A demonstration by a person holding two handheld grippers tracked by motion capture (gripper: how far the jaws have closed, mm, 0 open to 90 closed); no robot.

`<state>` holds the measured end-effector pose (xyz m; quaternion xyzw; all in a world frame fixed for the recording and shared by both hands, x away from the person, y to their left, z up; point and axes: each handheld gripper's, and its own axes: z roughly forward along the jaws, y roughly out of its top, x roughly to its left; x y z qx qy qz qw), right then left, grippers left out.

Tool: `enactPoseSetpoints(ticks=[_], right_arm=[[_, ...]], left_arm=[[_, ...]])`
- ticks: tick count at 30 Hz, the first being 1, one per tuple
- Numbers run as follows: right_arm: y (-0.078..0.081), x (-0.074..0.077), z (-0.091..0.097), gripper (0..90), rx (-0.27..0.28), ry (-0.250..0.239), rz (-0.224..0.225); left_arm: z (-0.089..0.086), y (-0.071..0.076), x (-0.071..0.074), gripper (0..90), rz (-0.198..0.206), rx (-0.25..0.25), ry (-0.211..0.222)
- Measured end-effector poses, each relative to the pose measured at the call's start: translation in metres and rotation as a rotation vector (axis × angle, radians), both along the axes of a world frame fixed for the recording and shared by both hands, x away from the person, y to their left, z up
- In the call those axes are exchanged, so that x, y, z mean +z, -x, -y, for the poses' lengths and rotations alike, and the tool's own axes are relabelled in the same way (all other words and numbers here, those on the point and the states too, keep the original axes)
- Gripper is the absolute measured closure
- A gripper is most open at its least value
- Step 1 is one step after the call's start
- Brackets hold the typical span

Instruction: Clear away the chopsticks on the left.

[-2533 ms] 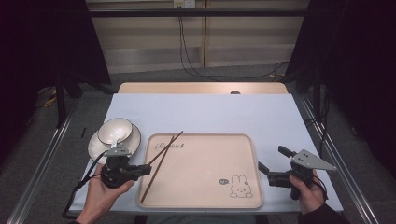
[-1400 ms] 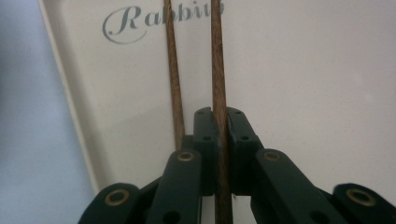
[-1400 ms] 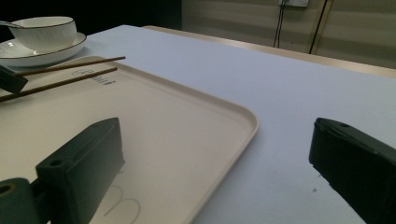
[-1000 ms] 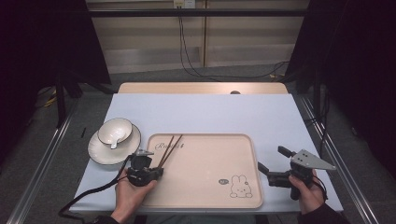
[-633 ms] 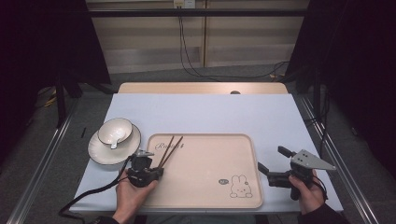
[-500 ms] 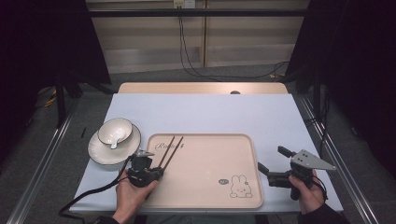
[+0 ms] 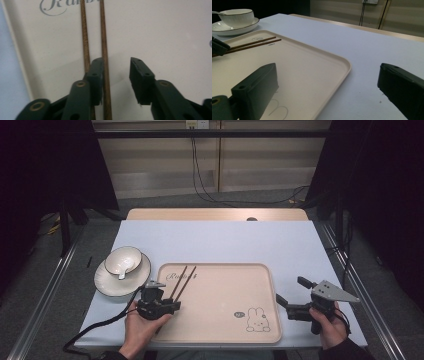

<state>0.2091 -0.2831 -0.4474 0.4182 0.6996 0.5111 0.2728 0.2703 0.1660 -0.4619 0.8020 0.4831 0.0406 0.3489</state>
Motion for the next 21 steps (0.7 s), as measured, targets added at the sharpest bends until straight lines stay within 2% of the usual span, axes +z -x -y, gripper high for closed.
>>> enactPoseSetpoints(ticks=[3, 6, 7, 9, 13, 14, 16, 18, 21], right_arm=[[0.000, 0.000, 0.000, 2.7, 0.000, 0.001, 0.001], [0.000, 0.000, 0.000, 2.7, -0.002, 0.000, 0.004], [0.000, 0.000, 0.000, 2.7, -0.003, 0.000, 0.005], [0.000, 0.000, 0.000, 2.7, -0.003, -0.001, 0.005], [0.000, 0.000, 0.001, 2.7, -0.003, -0.001, 0.005], [0.000, 0.000, 0.000, 2.7, -0.001, 0.000, 0.005], [0.000, 0.000, 0.000, 2.7, -0.001, -0.001, 0.004], [0.000, 0.000, 0.000, 2.7, -0.001, -0.001, 0.005], [0.000, 0.000, 0.000, 2.7, -0.001, -0.002, 0.006]], left_arm=[[0.000, 0.001, 0.002, 55.4, 0.021, -0.020, 0.030], [-0.002, 0.002, 0.006, 47.2, 0.055, -0.057, 0.036], [-0.003, 0.002, 0.007, 44.2, 0.073, -0.063, 0.052], [-0.006, 0.002, 0.011, 35.7, 0.120, -0.098, 0.039], [-0.013, 0.003, 0.020, 19.0, 0.206, -0.125, 0.045], [-0.015, 0.003, 0.022, 15.3, 0.216, -0.134, 0.062], [-0.019, 0.005, 0.027, 14.2, 0.246, -0.158, 0.111], [-0.023, 0.007, 0.032, 11.0, 0.275, -0.171, 0.122], [-0.029, 0.008, 0.037, 5.2, 0.294, -0.171, 0.133]])
